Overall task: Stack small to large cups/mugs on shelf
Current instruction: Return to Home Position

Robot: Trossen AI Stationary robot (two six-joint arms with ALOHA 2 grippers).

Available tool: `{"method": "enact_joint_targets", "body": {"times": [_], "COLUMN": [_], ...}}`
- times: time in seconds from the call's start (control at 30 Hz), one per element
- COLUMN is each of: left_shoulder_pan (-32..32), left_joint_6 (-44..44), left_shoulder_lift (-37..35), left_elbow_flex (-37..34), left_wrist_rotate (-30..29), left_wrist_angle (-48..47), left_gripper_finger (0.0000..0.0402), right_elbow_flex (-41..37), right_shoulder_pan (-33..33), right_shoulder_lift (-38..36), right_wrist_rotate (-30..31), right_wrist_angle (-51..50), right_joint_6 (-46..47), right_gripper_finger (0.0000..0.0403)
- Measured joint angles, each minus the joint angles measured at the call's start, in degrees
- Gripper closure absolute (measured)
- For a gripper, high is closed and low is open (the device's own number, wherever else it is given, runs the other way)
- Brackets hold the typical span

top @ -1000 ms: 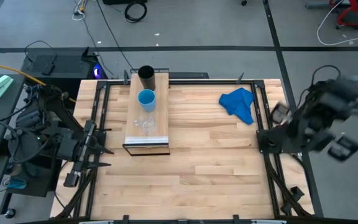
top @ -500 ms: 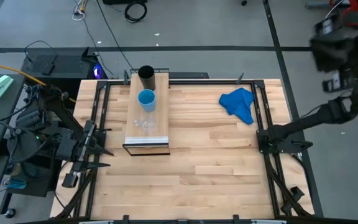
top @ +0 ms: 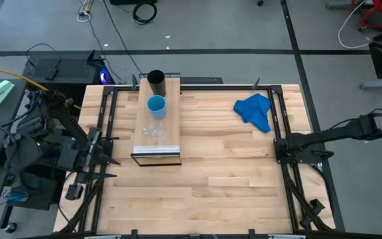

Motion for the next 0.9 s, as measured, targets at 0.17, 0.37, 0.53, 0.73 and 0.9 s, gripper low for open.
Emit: {"method": "enact_joint_targets", "body": {"times": [0.17,0.37,0.53,0.73,0.9], "left_shoulder_pan": [0.22,3.12,4.78,4.70,4.72], "left_joint_6": [1.75,7.36,9.84,8.92,5.29], "left_shoulder_lift": [-4.56,-13.11,-19.50,-24.38,-26.48], "left_elbow_flex": [0.00,0.00,0.23,0.00,-0.10], "left_wrist_rotate": [0.84,7.22,7.63,14.70,16.54], "left_wrist_angle": [0.87,1.60,1.57,-3.86,-9.60], "left_gripper_finger": [0.0261,0.0258,0.0251,0.0249,0.0254], "right_elbow_flex": [-5.35,-14.80,-23.28,-32.17,-38.16], "right_shoulder_pan": [0.00,0.00,0.00,0.00,0.00], "right_shoulder_lift": [-3.52,-6.54,-8.37,-9.60,-11.35], "right_wrist_rotate": [0.17,2.61,1.14,-2.54,-4.55], "right_wrist_angle": [0.16,5.43,11.30,16.29,22.78], "right_joint_6": [1.55,3.60,6.51,10.19,12.15], "right_gripper_finger": [0.0328,0.0328,0.0328,0.0328,0.0328]}}
